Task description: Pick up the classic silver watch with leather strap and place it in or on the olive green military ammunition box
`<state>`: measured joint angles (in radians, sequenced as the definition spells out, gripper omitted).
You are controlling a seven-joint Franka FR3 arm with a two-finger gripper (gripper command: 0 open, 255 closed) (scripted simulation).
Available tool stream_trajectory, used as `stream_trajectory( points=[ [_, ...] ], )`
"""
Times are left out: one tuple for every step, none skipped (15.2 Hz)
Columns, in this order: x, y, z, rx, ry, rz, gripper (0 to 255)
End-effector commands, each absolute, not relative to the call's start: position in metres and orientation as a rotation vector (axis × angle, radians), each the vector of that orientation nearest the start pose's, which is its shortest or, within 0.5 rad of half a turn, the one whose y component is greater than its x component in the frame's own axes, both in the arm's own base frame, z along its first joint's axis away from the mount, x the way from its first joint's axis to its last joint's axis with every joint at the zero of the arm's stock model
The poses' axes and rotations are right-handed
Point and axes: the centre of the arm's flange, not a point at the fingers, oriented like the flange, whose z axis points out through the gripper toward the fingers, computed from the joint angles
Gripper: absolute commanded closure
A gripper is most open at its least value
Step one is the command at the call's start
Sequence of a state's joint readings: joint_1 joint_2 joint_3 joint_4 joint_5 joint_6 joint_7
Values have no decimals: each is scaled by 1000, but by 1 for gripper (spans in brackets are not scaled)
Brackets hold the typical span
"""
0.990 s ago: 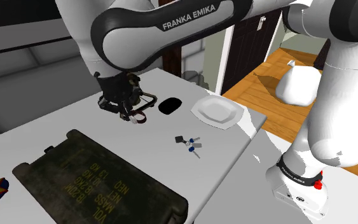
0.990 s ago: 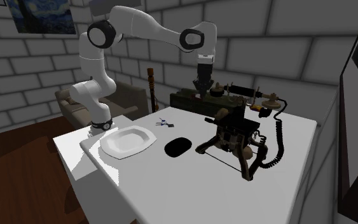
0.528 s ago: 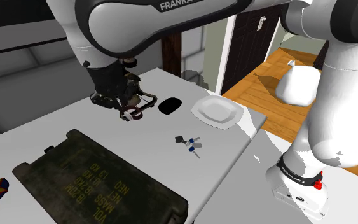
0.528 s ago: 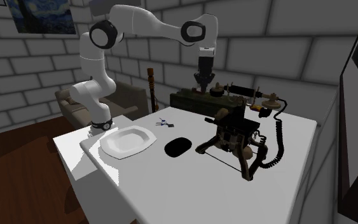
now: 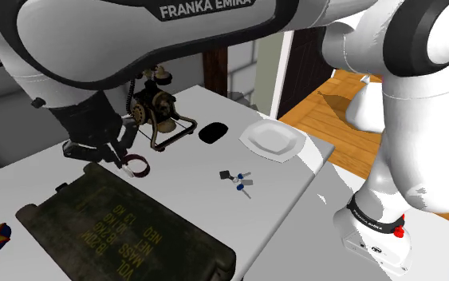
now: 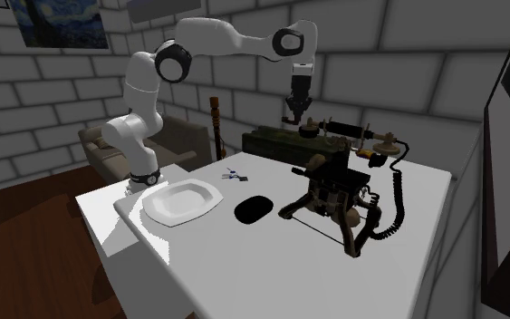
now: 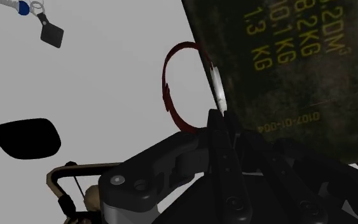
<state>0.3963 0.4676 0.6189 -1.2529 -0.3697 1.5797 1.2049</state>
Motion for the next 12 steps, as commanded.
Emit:
stream_trajectory(
  points=[
    [449,522,527,-3223,358,-105,255],
    [445,534,528,-3223,358,-105,255],
    [441,547,529,-3223,358,-105,255],
    [437,559,530,-3223,358,-105,255],
    [433,572,531,-3223,358,-105,255],
    [428,585,533,-3223,358,-105,255],
    [428,585,527,-3223,358,-105,255],
    [428,585,522,-3223,358,-105,255],
    [428,585,517,-3223,358,-105,255],
    [428,585,512,-3223,358,-105,255],
    [428,585,506,-3223,358,-105,255],
    [428,585,501,-3223,358,-105,255]
  ],
)
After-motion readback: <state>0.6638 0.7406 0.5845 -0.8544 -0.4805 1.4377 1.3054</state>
